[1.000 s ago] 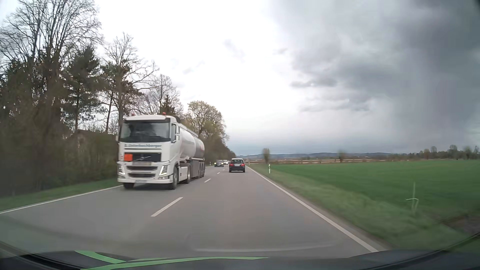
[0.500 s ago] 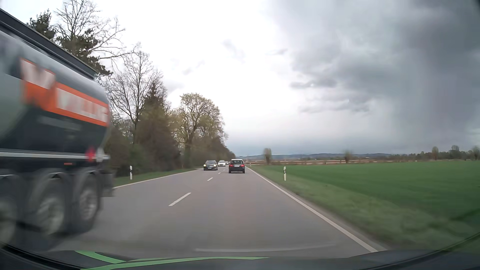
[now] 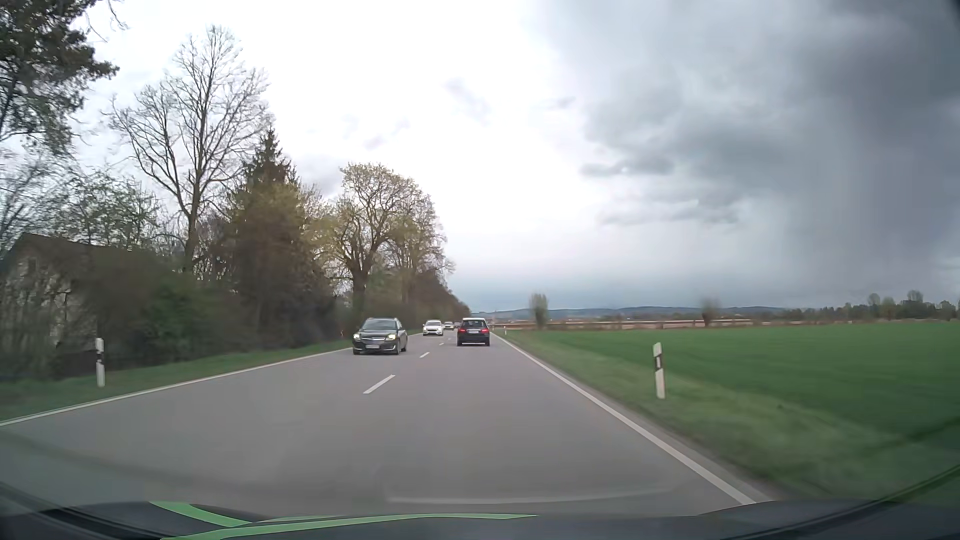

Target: Follow the waypoints while adhering to traffic rules and regulations

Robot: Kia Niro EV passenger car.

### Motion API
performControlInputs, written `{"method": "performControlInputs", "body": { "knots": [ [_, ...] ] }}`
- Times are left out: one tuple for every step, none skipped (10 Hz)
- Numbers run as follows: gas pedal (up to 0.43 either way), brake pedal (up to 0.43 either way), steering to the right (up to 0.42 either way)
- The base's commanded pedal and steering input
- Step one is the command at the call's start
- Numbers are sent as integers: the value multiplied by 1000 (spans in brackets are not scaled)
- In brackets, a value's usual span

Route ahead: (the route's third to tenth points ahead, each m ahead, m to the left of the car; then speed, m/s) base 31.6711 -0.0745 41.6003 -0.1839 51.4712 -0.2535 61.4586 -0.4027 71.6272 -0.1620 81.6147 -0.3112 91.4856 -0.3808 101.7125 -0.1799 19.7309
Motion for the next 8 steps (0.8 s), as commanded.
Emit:
{"method": "performControlInputs", "body": {
  "knots": [
    [130,0,-1],
    [130,0,0],
    [130,0,0],
    [130,0,0],
    [130,0,-1],
    [130,0,0],
    [138,0,0],
    [138,0,0]
  ]
}}
